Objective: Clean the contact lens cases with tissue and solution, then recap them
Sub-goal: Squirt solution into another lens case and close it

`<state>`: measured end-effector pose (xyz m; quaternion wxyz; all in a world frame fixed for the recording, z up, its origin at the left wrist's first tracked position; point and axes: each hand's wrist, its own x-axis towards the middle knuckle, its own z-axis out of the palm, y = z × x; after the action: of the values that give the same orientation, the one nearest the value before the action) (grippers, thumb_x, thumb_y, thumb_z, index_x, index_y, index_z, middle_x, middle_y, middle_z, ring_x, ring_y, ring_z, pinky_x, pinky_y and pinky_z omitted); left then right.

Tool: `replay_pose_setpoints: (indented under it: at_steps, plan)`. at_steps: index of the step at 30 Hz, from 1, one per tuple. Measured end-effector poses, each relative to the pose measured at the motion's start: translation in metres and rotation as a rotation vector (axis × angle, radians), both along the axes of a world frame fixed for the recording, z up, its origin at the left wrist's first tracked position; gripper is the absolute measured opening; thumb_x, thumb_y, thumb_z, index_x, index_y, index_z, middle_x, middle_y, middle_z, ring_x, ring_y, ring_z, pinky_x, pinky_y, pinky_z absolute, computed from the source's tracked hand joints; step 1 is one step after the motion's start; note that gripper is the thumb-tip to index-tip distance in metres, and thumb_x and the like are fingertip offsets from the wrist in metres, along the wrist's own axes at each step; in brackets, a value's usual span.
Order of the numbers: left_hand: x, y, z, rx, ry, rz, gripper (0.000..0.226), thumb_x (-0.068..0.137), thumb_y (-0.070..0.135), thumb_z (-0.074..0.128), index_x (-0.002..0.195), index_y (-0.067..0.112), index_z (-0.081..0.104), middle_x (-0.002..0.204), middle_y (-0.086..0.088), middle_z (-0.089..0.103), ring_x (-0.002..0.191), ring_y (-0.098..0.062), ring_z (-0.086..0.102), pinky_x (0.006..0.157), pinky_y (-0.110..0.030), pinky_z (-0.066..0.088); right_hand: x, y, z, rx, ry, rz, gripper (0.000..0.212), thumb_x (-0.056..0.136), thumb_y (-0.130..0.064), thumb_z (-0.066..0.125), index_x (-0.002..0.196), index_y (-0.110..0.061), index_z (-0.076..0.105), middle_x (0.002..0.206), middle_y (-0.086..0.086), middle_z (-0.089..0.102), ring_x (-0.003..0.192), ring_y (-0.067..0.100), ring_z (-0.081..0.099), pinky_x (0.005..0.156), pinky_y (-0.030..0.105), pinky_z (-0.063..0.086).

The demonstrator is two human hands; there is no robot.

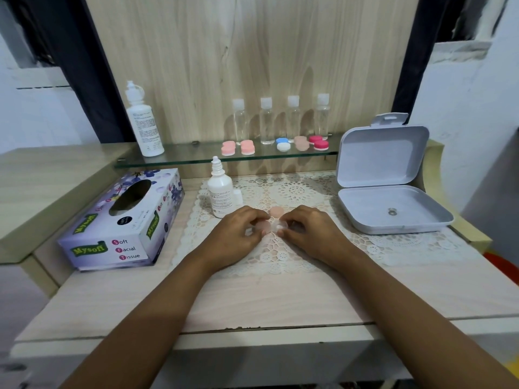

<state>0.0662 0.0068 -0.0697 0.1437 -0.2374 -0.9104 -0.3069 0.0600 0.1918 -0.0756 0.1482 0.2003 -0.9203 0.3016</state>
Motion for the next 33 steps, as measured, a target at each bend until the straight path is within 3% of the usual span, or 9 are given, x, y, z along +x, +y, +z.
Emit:
replay_pose_setpoints:
  at_steps: [2,5,10,18,22,24,30,33]
  plan:
    - [0.001,-0.001,0.000,0.032,-0.030,0.018,0.036,0.086,0.010,0.061,0.121,0.015,0.058,0.115,0.003,0.059,0.100,-0.003,0.052,0.080,0.000,0.034,0.001,0.001,0.000,0.003,0.000,0.003,0.025,0.084,-0.030,0.064,0.104,-0.015,0.068,0.103,0.004,0.064,0.099,0.020,0.054,0.082,0.025,0.039]
    - [0.000,0.001,-0.003,0.019,-0.045,0.068,0.043,0.083,0.030,0.068,0.121,0.016,0.055,0.110,0.005,0.054,0.101,-0.006,0.051,0.085,-0.014,0.039,0.001,0.001,0.001,0.010,-0.002,0.004,0.026,0.084,-0.030,0.065,0.104,-0.014,0.068,0.104,0.004,0.064,0.099,0.020,0.054,0.082,0.025,0.039]
    - [-0.003,0.003,-0.004,-0.029,-0.013,0.116,0.026,0.083,0.032,0.067,0.102,0.013,0.062,0.097,0.003,0.059,0.094,-0.014,0.055,0.083,-0.028,0.044,0.002,0.000,0.000,-0.006,0.005,0.001,0.022,0.084,-0.030,0.064,0.099,-0.015,0.069,0.100,0.004,0.064,0.097,0.021,0.054,0.083,0.027,0.039]
    - [-0.003,0.002,-0.006,0.000,-0.037,0.084,0.027,0.085,0.029,0.065,0.109,0.015,0.064,0.102,0.004,0.060,0.097,-0.011,0.055,0.089,-0.026,0.045,0.003,-0.001,0.001,-0.007,0.004,0.003,0.024,0.085,-0.029,0.063,0.101,-0.013,0.069,0.102,0.004,0.064,0.100,0.020,0.055,0.083,0.025,0.039]
    - [-0.002,0.002,-0.007,0.017,-0.044,0.090,0.026,0.085,0.030,0.066,0.108,0.017,0.064,0.101,0.004,0.060,0.096,-0.011,0.056,0.090,-0.030,0.047,0.001,0.004,0.009,-0.170,-0.116,-0.041,0.034,0.088,-0.037,0.059,0.113,-0.016,0.066,0.110,-0.002,0.063,0.101,0.009,0.057,0.077,0.014,0.040]
    - [-0.002,0.002,-0.008,0.026,-0.048,0.094,0.026,0.084,0.030,0.066,0.107,0.018,0.065,0.101,0.003,0.061,0.096,-0.011,0.056,0.091,-0.032,0.047,-0.002,0.006,0.011,-0.216,-0.144,-0.064,0.033,0.089,-0.035,0.058,0.115,-0.016,0.065,0.113,-0.001,0.064,0.103,0.010,0.058,0.081,0.017,0.041]
    - [-0.002,0.002,-0.008,0.027,-0.044,0.097,0.025,0.084,0.030,0.066,0.106,0.019,0.065,0.099,0.004,0.060,0.095,-0.011,0.056,0.090,-0.034,0.047,-0.017,0.004,0.022,-0.114,-0.192,-0.096,0.036,0.089,-0.033,0.059,0.120,-0.015,0.061,0.119,0.002,0.063,0.104,0.014,0.058,0.082,0.022,0.039]
    - [-0.002,0.002,-0.008,0.025,-0.050,0.102,0.025,0.084,0.030,0.066,0.106,0.019,0.065,0.099,0.005,0.060,0.096,-0.010,0.056,0.090,-0.033,0.046,-0.027,-0.006,0.024,-0.033,-0.194,-0.108,0.035,0.087,-0.034,0.061,0.113,-0.010,0.065,0.110,0.005,0.066,0.099,0.017,0.059,0.076,0.025,0.041]
